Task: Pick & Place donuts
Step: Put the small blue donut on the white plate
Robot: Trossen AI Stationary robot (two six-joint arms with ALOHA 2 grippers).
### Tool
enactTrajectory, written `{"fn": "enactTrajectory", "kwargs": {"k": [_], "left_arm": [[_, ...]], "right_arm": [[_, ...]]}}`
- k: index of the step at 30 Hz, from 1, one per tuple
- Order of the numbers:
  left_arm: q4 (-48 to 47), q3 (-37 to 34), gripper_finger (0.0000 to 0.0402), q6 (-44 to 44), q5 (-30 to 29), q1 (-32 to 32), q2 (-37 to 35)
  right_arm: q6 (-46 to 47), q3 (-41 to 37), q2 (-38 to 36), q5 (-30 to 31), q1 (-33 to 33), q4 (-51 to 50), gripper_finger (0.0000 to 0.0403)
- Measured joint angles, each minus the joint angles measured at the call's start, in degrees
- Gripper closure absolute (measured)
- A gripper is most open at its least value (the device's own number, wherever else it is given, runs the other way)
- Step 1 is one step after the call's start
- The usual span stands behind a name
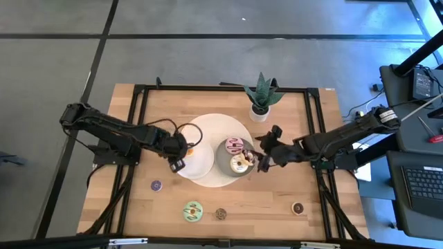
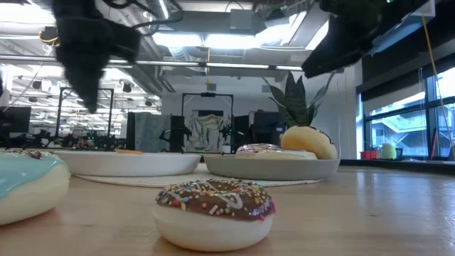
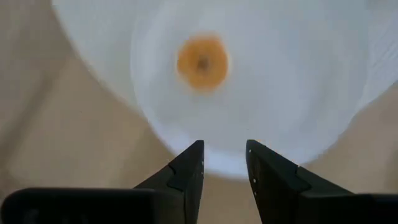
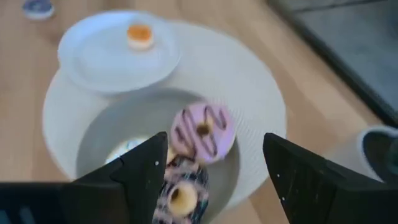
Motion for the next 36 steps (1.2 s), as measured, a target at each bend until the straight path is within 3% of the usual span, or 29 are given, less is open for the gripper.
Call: {"fn": "enactTrajectory", "kwargs": {"k": [5, 13, 22, 26, 36], "left_arm": [[-3.60, -0.92, 0.0287, -21.91, -2.28, -8.59, 0.00], [-1.99, -7.48, 0.0289, -42.56, 2.06, -20.02, 0.04], [-1.73, -7.63, 0.0286, -32.67, 8.04, -22.78, 0.00], [-1.54, -7.63, 0.0288, -34.26, 11.26, -23.01, 0.00], [1.15, -7.62, 0.0286, -39.07, 9.38, -26.12, 0.00]], "right_arm": [[-3.78, -0.53, 0.35, 0.30, -0.18, 4.01, 0.0137], [-5.15, -0.53, 0.35, 0.30, -0.24, 5.25, 0.0137], [-5.03, -0.53, 0.35, 0.31, -0.94, 5.13, 0.0137], [-3.33, -0.53, 0.35, 0.27, -0.92, 4.85, 0.0137], [1.01, -0.53, 0.39, -0.27, -0.92, 1.46, 0.0137]]}}
